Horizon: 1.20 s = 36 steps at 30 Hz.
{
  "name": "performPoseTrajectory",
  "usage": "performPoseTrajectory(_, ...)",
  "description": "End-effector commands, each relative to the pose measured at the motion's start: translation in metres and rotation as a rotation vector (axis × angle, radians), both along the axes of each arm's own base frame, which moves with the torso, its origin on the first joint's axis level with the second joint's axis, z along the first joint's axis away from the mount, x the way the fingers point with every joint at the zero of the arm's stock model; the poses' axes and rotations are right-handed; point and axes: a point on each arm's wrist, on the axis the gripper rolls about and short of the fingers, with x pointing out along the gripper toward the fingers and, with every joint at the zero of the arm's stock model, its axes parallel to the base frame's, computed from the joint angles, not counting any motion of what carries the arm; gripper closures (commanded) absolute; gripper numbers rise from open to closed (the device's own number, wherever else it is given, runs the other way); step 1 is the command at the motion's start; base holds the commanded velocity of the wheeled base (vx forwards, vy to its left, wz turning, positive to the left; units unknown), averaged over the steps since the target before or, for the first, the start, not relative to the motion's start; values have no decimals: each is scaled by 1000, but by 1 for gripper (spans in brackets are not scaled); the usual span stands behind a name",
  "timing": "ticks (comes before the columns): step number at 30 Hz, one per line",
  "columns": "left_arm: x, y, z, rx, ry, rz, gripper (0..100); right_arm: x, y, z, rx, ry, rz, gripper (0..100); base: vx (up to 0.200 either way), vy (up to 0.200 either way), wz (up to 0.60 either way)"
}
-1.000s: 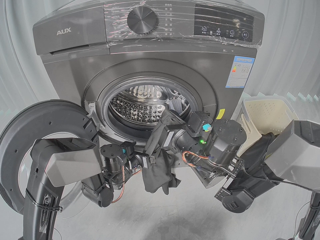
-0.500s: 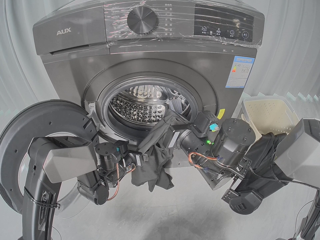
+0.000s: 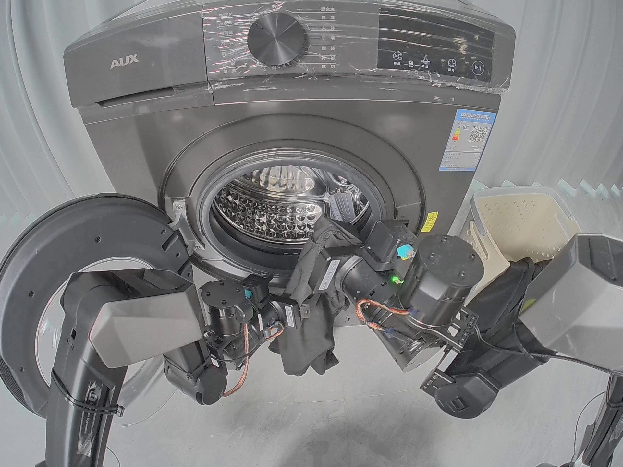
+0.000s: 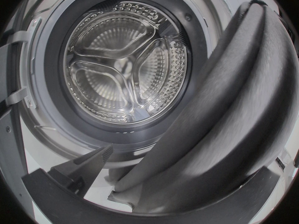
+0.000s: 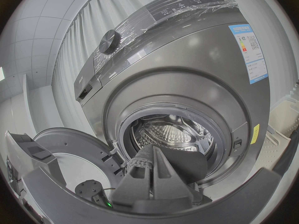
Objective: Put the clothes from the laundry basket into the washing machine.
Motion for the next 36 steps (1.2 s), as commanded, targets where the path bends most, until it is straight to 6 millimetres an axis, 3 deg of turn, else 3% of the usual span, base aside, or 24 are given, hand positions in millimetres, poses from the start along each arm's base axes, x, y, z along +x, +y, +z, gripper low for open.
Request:
performPoseTrajectory(1,0,-11,5,-17,-25,-22,0,3,4,-8,-13,12,0,100,0,0,0)
performPoseTrajectory(23,10,-19,-9,-15,-26,7,0,3,4,-8,-10,11,2,100,0,0,0)
performPoseTrajectory(24,10,-19,-9,-15,-26,7,100,3,4,-8,-10,11,2,100,0,0,0)
performPoseTrajectory(31,5,-12,-7,-4,-16,20,100,8,-2,-7,-5,13,-19,100,0,0,0)
performPoseTrajectory(35,-6,-6,6,-2,-12,19,100,12,-8,-6,-5,13,-39,100,0,0,0)
performPoseTrajectory(36,-18,-1,15,10,3,9,100,19,-16,-5,-5,13,-65,100,0,0,0)
